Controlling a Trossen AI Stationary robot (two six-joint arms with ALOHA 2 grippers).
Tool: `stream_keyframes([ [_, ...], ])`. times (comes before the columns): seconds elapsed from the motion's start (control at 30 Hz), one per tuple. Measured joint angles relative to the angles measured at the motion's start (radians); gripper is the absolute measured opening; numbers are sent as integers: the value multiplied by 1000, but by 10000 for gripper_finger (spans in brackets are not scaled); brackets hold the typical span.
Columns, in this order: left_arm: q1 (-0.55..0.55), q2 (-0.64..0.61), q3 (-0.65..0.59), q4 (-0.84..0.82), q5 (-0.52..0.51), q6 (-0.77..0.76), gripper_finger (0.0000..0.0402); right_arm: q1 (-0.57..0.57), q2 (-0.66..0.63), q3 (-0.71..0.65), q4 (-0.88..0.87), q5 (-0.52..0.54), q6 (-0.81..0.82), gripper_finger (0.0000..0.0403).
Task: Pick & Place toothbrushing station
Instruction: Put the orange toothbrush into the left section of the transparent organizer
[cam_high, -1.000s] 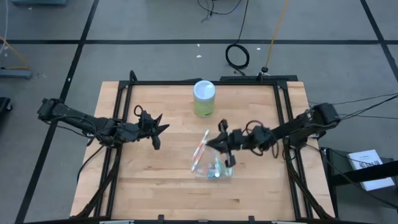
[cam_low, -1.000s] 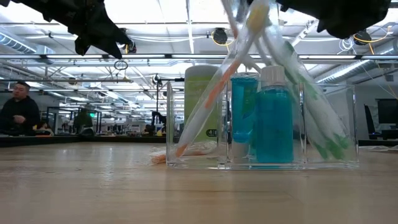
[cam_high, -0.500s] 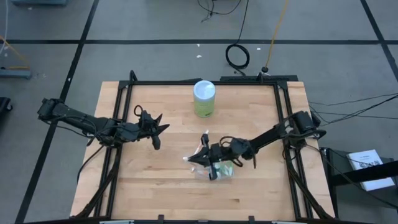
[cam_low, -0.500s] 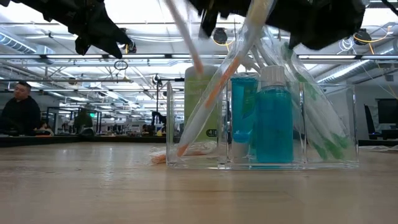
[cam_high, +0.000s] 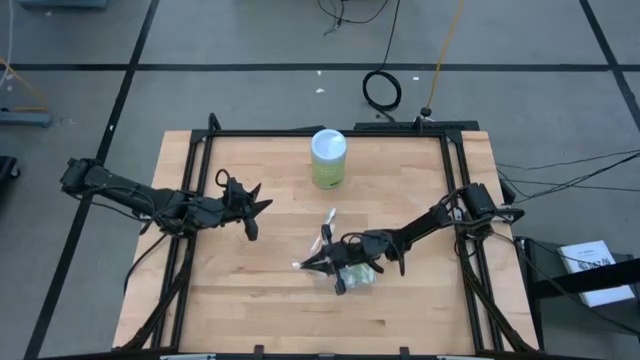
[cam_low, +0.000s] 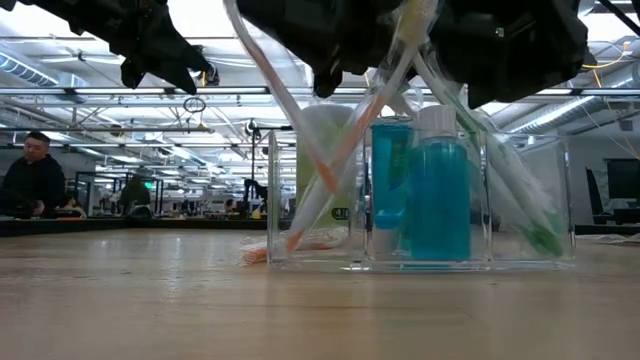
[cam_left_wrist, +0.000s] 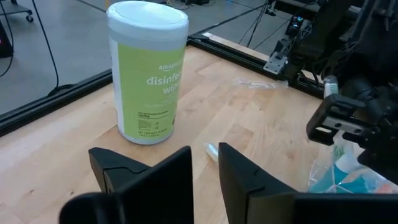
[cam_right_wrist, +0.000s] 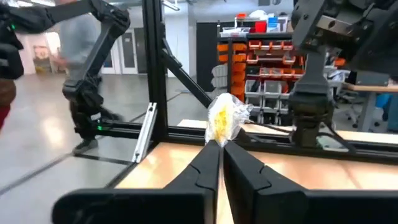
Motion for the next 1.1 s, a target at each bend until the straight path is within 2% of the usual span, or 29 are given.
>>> stream_keyframes([
  [0.13, 0, 0, 0, 0, 1, 0, 15, 0, 0, 0, -1, -5, -3, 42],
  [0.33, 0, 0, 0, -1, 2, 0, 9, 9, -2, 0, 0, -46, 5, 122],
  [0.53, 0, 0, 0, -1, 2, 0, 5, 22, -80, -2, -71, -46, 53, 184],
  [0.67, 0, 0, 0, -1, 2, 0, 16, 12, -212, -1, -300, -28, 73, 199],
  [0.83, 0, 0, 0, -1, 2, -1, 19, -33, -396, -1, -674, 100, 27, 195],
  [0.93, 0, 0, 0, -1, 2, 0, 19, -100, -481, 0, -881, 164, 25, 190],
  [1.1, 0, 0, 0, -1, 2, -1, 19, -249, -511, 0, -1131, 137, 17, 186],
])
